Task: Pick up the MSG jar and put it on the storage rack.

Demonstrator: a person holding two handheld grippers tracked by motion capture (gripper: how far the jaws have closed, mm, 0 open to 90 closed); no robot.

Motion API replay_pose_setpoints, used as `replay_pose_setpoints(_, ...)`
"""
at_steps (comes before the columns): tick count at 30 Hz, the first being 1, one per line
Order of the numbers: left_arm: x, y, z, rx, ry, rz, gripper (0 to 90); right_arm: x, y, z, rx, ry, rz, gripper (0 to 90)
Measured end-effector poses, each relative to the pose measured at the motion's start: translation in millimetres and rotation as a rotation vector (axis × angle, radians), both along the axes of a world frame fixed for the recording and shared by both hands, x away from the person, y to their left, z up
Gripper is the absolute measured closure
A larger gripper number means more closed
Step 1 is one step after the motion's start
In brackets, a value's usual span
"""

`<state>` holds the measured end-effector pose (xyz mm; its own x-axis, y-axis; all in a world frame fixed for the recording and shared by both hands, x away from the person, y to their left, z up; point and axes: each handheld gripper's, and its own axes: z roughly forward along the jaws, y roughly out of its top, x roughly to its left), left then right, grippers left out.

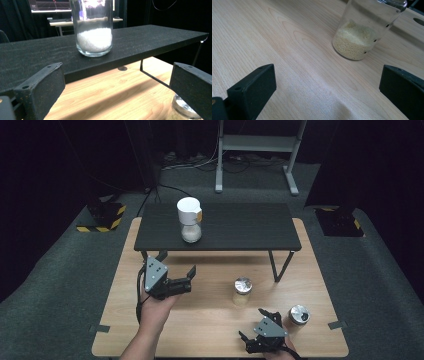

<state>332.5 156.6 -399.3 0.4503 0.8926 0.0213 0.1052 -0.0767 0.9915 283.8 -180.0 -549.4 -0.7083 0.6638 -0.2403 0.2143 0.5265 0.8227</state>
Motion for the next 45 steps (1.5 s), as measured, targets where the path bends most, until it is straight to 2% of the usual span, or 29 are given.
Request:
replay_pose_setpoints(32,-18.7,2.3,-58.9,0.036,0.100,-0.010,0.3,-0.3,-0.2,0.0,0.002,-0.001,0.000,0.0)
replay_pose_setpoints(45,-27.5,-0.2,-95.9,0.061,0.161,-0.020,0.3,-0.7,-0.8,0.3,0.008,0.002,-0.004,0.0)
